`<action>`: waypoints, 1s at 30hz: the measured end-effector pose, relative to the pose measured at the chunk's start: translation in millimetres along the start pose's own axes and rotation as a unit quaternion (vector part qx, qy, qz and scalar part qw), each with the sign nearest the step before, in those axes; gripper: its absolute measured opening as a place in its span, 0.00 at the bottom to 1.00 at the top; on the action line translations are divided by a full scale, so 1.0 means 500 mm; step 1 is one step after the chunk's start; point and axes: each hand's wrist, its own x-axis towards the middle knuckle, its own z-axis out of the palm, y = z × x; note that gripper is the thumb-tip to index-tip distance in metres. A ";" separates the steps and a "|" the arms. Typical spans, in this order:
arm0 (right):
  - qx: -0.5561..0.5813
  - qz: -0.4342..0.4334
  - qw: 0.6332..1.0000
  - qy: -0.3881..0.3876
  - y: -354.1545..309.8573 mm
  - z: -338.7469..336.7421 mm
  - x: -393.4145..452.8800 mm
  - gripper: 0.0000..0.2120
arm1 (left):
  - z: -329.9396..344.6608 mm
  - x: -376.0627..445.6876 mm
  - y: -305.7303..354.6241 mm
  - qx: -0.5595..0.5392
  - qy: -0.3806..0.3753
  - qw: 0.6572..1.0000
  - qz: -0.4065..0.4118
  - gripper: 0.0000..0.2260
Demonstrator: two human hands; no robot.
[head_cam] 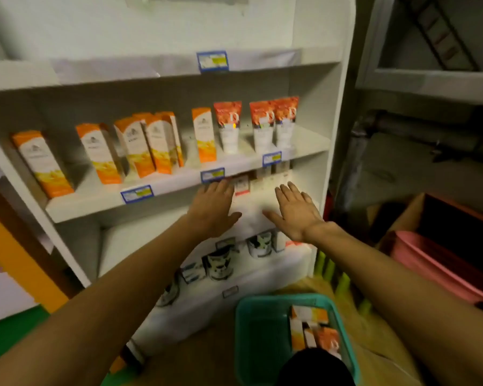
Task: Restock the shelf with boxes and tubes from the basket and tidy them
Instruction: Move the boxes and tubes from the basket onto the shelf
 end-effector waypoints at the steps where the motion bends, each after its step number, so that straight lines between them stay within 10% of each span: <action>1: -0.007 0.006 1.000 -0.009 0.022 0.022 -0.011 0.37 | 0.024 -0.001 0.019 -0.010 -0.010 1.000 0.010 0.33; 20: -0.035 0.105 0.959 -0.262 0.341 0.573 -0.195 0.35 | 0.652 -0.045 0.284 -0.141 -0.363 0.920 0.045 0.34; 30: -0.016 0.079 0.953 -0.291 0.399 0.786 -0.130 0.31 | 0.892 -0.076 0.393 -0.214 -0.402 0.890 -0.036 0.34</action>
